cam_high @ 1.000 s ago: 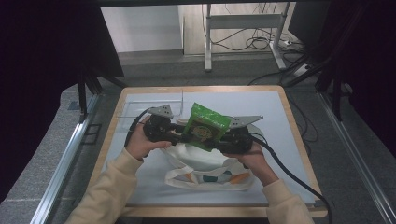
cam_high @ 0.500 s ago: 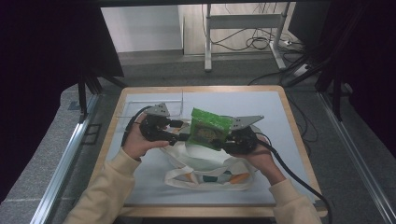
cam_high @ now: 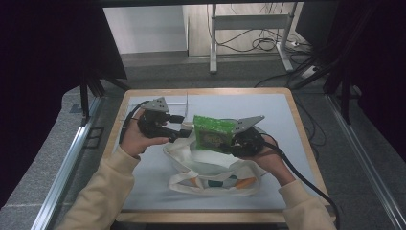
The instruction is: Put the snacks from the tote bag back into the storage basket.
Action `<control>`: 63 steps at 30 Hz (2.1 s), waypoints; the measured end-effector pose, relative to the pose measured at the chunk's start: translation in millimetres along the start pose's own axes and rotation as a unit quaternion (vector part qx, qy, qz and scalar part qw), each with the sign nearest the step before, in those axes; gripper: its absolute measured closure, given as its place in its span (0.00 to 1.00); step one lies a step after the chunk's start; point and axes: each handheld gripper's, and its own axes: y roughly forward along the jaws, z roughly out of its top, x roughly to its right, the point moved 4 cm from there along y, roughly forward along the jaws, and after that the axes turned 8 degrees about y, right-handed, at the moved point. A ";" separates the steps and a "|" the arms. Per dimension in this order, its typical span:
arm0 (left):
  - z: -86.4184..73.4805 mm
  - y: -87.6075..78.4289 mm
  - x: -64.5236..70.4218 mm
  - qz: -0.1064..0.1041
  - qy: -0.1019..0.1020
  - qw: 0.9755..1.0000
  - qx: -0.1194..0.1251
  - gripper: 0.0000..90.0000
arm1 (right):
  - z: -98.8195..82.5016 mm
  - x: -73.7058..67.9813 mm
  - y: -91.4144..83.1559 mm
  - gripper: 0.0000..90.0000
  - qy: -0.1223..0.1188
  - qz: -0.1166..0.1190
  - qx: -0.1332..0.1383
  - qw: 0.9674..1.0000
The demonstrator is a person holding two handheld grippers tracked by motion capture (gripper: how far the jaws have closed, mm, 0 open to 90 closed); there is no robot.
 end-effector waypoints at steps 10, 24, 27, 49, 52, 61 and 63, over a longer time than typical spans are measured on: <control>5.0 -2.2 -4.6 -0.012 0.008 1.000 -0.015 0.40 | 2.1 2.3 3.5 0.80 -0.014 -0.009 -0.024 1.000; 17.3 8.6 -8.9 -0.057 0.035 0.997 -0.042 0.40 | 9.5 0.3 7.5 0.80 -0.033 0.005 -0.047 0.998; 18.7 13.9 -7.1 -0.069 0.038 0.996 -0.046 0.41 | 10.4 0.4 8.8 0.80 -0.034 0.010 -0.047 0.998; 10.7 20.3 1.8 -0.086 0.065 0.992 -0.065 0.84 | 16.7 -3.7 13.0 0.70 -0.032 0.039 -0.032 0.998; 9.5 18.2 0.5 -0.085 0.059 0.993 -0.063 0.85 | 17.9 -4.9 9.7 0.65 -0.039 0.033 -0.017 0.999; 6.3 11.2 -2.6 -0.071 0.050 0.995 -0.056 0.85 | 16.6 -3.3 -7.3 0.45 -0.011 0.009 0.024 1.000; 6.7 8.4 -2.9 -0.069 0.049 0.995 -0.055 0.85 | 15.5 -2.7 -12.6 0.44 0.001 0.006 0.033 0.999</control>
